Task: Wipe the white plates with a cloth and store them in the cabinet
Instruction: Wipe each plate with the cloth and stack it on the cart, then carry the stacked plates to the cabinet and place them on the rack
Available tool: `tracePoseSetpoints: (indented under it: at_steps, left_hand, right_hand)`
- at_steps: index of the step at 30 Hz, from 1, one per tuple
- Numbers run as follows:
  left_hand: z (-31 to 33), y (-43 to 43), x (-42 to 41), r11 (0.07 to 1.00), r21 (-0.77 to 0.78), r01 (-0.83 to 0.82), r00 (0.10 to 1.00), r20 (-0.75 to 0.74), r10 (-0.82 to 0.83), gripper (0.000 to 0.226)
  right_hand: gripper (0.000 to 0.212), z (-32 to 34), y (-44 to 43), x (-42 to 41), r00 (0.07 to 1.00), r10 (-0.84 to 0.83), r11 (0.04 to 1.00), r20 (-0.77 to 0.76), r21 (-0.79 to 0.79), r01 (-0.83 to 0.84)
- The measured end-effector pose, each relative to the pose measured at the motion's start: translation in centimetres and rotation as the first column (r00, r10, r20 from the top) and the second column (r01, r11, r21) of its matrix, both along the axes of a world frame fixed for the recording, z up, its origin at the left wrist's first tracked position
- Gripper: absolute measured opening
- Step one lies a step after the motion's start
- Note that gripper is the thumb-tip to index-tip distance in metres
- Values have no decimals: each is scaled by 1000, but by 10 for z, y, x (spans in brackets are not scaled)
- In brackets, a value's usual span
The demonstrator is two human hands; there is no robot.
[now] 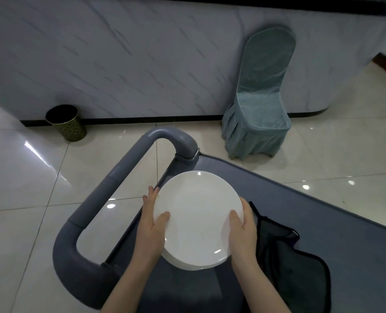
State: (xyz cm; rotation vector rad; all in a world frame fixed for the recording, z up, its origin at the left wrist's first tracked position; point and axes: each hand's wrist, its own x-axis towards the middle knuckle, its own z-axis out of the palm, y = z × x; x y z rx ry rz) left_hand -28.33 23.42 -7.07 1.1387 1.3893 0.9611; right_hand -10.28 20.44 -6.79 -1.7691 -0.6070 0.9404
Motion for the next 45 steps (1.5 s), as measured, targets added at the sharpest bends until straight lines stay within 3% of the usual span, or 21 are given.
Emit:
tracePoseSetpoints:
  at_steps: [3,7,20,32,45]
  left_hand:
    - [-5,3,-4,999,-53,14,999,45,-12,61]
    - [-5,8,-12,997,-70,39,994,102,-32,62]
    - [-3,12,-1,986,-157,-52,971,221,87,60]
    - [23,11,-2,991,-108,-77,976,196,98,61]
    - [57,3,34,996,23,89,972,214,-92,72]
  right_hand:
    - [43,2,-1,2,1000,29,999,7,14,-29]
    - [47,0,-5,7,994,39,999,-99,20,-37]
    - [45,-1,-6,-3,957,-112,987,-268,78,137]
    - [50,23,-6,-3,966,-68,982,-251,152,109]
    - [59,54,-50,23,964,-200,942,-178,236,239]
